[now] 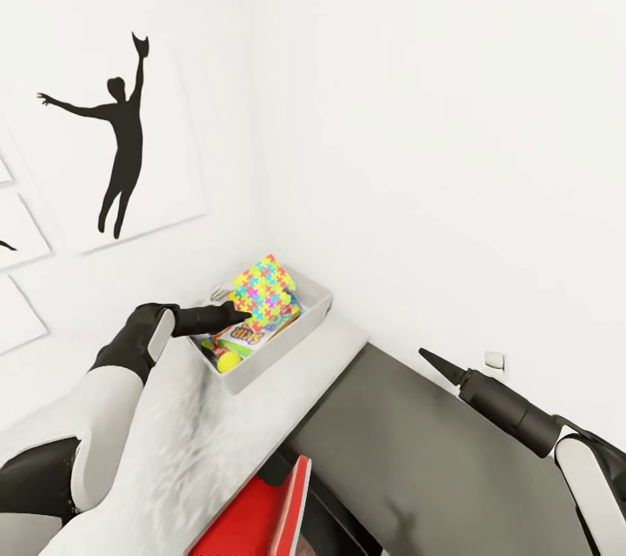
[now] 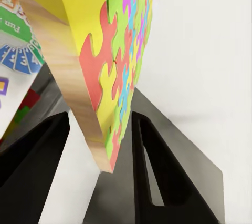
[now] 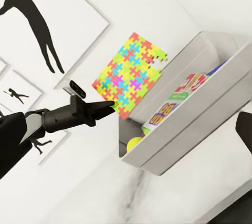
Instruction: Put all the toys in the child's room - the three board games (two on the bed and one on the table), the two jigsaw puzzles on the table, and the tennis ball on the table - inside the toy box on the table in the child's room.
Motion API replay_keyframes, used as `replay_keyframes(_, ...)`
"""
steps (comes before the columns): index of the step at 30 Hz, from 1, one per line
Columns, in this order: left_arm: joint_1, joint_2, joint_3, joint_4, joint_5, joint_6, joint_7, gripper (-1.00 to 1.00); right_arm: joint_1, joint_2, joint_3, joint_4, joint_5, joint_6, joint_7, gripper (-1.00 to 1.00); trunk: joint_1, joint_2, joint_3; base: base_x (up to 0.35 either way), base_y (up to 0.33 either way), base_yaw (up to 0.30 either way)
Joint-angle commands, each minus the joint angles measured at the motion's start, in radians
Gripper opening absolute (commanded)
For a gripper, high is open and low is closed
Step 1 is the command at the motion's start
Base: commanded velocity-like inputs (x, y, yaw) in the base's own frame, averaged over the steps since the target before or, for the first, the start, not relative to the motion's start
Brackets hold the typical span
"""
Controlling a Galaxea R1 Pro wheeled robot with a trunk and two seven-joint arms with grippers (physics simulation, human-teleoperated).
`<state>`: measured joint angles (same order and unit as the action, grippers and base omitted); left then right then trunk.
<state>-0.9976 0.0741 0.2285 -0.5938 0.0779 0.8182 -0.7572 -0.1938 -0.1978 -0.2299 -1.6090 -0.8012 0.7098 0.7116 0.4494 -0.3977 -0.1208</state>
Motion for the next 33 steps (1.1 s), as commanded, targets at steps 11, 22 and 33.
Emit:
replay_keyframes(11, -0.001, 0.005, 0.001, 0.0, 0.005, 0.003, -0.011, -1.0, -0.001, 0.0, 0.0, 0.0, -0.004, 0.007, 0.0, 1.0, 0.001, -0.002, -0.02, 0.0, 0.0, 0.0)
replay_keyframes(22, -0.001, 0.011, 0.0, 0.0, 0.0, -0.032, -0.01, -1.0, -0.001, 0.0, 0.0, 0.0, -0.004, 0.007, 0.0, 1.0, 0.001, -0.002, -0.038, 0.0, 0.0, 0.0)
replay_keyframes(33, -0.001, 0.012, 0.0, 0.0, -0.001, -0.069, -0.01, -1.0, -0.001, 0.0, 0.0, 0.0, -0.005, 0.007, -0.001, 1.0, 0.001, -0.002, -0.056, 0.0, 0.0, 0.0)
